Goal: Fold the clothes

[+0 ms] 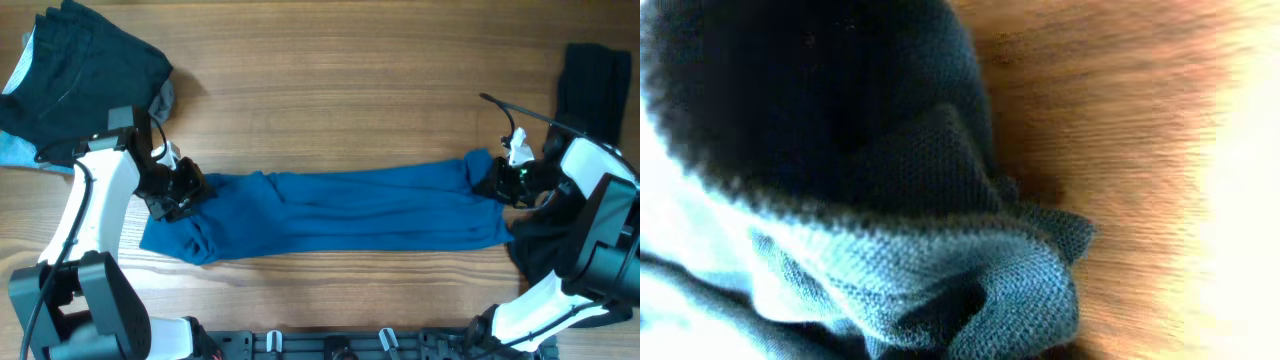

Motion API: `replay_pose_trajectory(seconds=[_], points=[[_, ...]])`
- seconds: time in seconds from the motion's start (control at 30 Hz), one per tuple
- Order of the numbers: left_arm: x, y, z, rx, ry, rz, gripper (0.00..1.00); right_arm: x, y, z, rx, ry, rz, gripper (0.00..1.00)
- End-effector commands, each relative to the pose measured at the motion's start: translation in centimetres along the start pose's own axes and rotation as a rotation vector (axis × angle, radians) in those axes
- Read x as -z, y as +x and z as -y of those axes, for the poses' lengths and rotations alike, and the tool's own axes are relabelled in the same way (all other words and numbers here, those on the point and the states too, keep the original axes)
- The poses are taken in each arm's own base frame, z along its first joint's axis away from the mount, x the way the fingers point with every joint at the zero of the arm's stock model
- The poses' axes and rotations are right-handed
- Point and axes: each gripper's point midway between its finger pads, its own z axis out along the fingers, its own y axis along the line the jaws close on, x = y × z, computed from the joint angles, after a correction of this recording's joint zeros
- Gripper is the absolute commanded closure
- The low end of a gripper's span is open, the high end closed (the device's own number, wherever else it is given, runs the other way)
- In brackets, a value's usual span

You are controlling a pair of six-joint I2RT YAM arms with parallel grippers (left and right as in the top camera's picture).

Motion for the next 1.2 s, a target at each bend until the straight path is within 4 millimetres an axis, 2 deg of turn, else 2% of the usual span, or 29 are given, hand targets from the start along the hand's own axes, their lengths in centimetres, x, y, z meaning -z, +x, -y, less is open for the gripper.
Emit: replay_pose_trajectory(seconds=[0.0,0.1,0.13,0.2,0.4,0.43,0.57,0.8,0.93,0.97,1.0,1.03,1.1,1.17], points=[[0.3,-0.4,0.3,-0.001,0.007,0.015,0.49,3.5,-3.1,2.4,-0.071,0.202,0.039,0.96],[0.3,-0.4,0.2,-0.001,0.007,0.015,0.49,9.1,-6.0,1.4,-0.080,0.252,0.124,0.96],[0.3,-0.4,0.3,-0.001,0.007,0.015,0.49,10.0,-6.1,0.9,-0.079,0.251,0.128,0.96],[0.3,-0.4,0.3,0.001,0.008,0.016,0.49,10.6,-5.6,0.3,-0.069,0.247,0.105,0.96],[0.3,-0.6,0.3,-0.001,0.010,0.022,0.50,8.6,-3.7,-4.1,-0.036,0.210,0.005,0.96],[0.3,-0.6,0.3,0.000,0.010,0.021,0.50,7.7,-3.0,-6.0,-0.021,0.210,-0.022,0.96],[0.3,-0.6,0.3,0.000,0.010,0.021,0.50,4.6,-1.1,-10.5,0.041,0.225,-0.080,0.96],[0.3,-0.6,0.3,-0.001,0.010,0.021,0.49,-0.1,2.7,-17.4,0.124,0.244,-0.117,0.96],[0.3,-0.6,0.3,-0.001,0.010,0.021,0.50,-1.9,3.6,-21.5,0.195,0.201,-0.079,0.94],[0.3,-0.6,0.3,-0.001,0.010,0.021,0.50,-2.2,3.8,-22.1,0.211,0.192,-0.076,0.92],[0.3,-0.5,0.3,0.000,0.010,0.020,0.50,-2.5,4.2,-23.0,0.236,0.179,-0.076,0.83],[0.3,-0.5,0.3,0.000,0.009,0.018,0.50,-2.7,4.5,-23.5,0.249,0.168,-0.080,0.66],[0.3,-0.5,0.3,0.000,0.009,0.018,0.50,-3.0,5.6,-24.7,0.290,0.122,-0.115,0.47],[0.3,-0.5,0.3,0.001,0.008,0.018,0.49,-3.1,7.4,-26.6,0.403,0.014,-0.187,0.35]])
